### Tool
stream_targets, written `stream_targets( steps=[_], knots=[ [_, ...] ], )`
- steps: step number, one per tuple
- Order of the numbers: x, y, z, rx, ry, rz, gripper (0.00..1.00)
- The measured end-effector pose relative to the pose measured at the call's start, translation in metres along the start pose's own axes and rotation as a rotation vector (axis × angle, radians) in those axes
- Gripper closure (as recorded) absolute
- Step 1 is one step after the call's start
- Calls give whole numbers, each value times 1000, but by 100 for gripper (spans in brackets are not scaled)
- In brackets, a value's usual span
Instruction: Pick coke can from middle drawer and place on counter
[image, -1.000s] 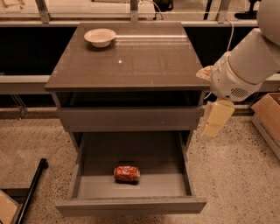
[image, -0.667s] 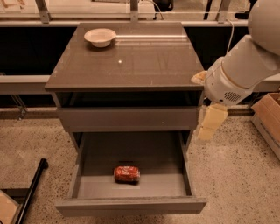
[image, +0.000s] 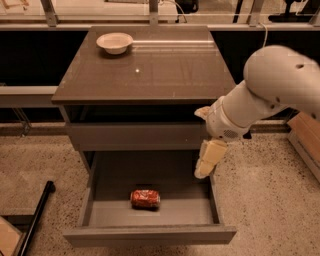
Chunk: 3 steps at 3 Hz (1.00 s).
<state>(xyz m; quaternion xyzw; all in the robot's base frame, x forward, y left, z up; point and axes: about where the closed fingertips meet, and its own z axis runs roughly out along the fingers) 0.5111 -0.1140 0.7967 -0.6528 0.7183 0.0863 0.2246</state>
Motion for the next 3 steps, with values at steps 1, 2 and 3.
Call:
stream_targets(
  steps=[1,2,3],
  knots=[
    [3,-12,59,-27,-55,51,0],
    [2,-9,53,-26,-38,47,0],
    [-3,4,86,-37,-75,85,0]
  ],
)
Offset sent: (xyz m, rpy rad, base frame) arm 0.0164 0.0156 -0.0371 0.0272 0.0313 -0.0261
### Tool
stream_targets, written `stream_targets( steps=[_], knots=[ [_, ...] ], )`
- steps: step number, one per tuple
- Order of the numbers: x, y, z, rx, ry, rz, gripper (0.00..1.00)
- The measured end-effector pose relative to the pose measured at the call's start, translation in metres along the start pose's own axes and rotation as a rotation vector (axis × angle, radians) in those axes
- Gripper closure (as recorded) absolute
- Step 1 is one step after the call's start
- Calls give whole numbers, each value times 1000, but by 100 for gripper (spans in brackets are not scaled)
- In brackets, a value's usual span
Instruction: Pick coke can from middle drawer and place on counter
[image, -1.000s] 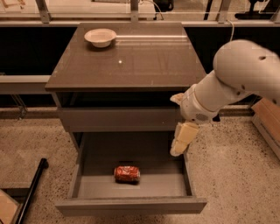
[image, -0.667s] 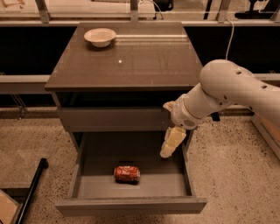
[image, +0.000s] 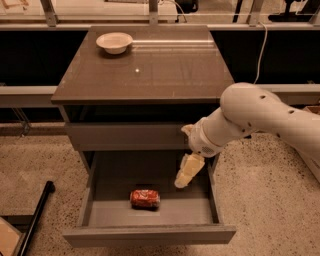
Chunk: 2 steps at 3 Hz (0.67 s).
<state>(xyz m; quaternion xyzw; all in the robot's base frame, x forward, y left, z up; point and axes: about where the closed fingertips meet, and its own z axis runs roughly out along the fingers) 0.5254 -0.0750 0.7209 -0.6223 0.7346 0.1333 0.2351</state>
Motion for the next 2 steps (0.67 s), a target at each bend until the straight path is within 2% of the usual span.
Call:
stream_targets(
  steps=[2],
  knots=[
    [-7,-1,93,-2,-125,34,0]
  ],
)
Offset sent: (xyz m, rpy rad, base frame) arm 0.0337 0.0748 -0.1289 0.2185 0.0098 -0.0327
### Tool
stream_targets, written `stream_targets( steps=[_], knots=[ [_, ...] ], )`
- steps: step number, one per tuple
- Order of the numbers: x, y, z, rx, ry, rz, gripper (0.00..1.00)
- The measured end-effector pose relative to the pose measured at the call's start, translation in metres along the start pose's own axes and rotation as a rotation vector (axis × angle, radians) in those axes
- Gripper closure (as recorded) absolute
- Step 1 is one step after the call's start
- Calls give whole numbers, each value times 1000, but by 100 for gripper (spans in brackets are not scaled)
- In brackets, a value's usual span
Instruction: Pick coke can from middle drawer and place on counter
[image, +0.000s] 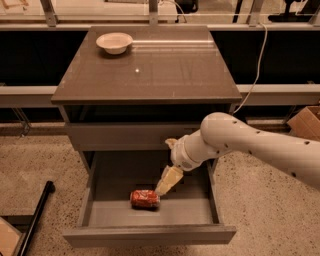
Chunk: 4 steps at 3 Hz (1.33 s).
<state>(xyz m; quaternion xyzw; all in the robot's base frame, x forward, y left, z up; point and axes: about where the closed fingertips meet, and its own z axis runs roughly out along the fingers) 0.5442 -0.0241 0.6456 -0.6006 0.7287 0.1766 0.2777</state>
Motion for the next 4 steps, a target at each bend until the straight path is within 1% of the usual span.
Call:
stream_targets(
  steps=[1,2,3,4],
  knots=[
    [6,2,42,-35,-84,31,0],
    [12,6,54,-54,-91,42,0],
    [18,12,76,-78,-88,51,0],
    [33,14,107,-92,-131,85,0]
  ],
)
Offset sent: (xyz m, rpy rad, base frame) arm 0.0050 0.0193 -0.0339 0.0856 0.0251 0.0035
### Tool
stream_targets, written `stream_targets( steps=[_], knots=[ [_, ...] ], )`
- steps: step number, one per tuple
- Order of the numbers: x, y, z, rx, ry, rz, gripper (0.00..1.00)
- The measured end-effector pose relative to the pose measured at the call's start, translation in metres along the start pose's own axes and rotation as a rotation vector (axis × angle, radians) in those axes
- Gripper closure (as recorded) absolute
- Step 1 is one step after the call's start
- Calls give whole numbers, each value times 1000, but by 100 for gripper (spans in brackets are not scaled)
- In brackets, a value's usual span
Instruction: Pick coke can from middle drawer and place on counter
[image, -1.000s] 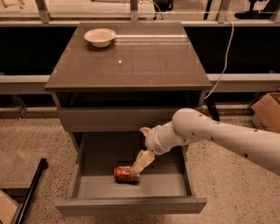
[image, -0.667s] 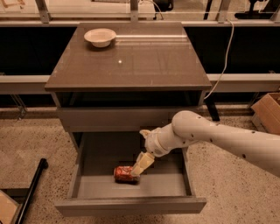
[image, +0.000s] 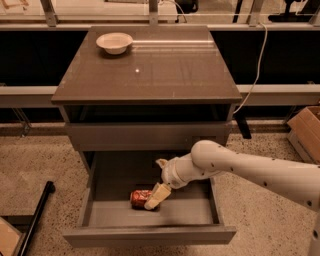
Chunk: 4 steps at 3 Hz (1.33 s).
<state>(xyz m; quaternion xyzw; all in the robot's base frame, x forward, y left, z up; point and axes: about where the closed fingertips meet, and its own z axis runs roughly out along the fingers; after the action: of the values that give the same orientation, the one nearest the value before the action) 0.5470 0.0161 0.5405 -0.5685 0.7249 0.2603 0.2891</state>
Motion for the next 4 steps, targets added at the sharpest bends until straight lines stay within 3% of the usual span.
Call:
stream_targets(
  steps=[3,4],
  knots=[
    [64,-20,99,-51,-122,129,0],
    [71,-18,127,-84,-159,177,16]
  ],
)
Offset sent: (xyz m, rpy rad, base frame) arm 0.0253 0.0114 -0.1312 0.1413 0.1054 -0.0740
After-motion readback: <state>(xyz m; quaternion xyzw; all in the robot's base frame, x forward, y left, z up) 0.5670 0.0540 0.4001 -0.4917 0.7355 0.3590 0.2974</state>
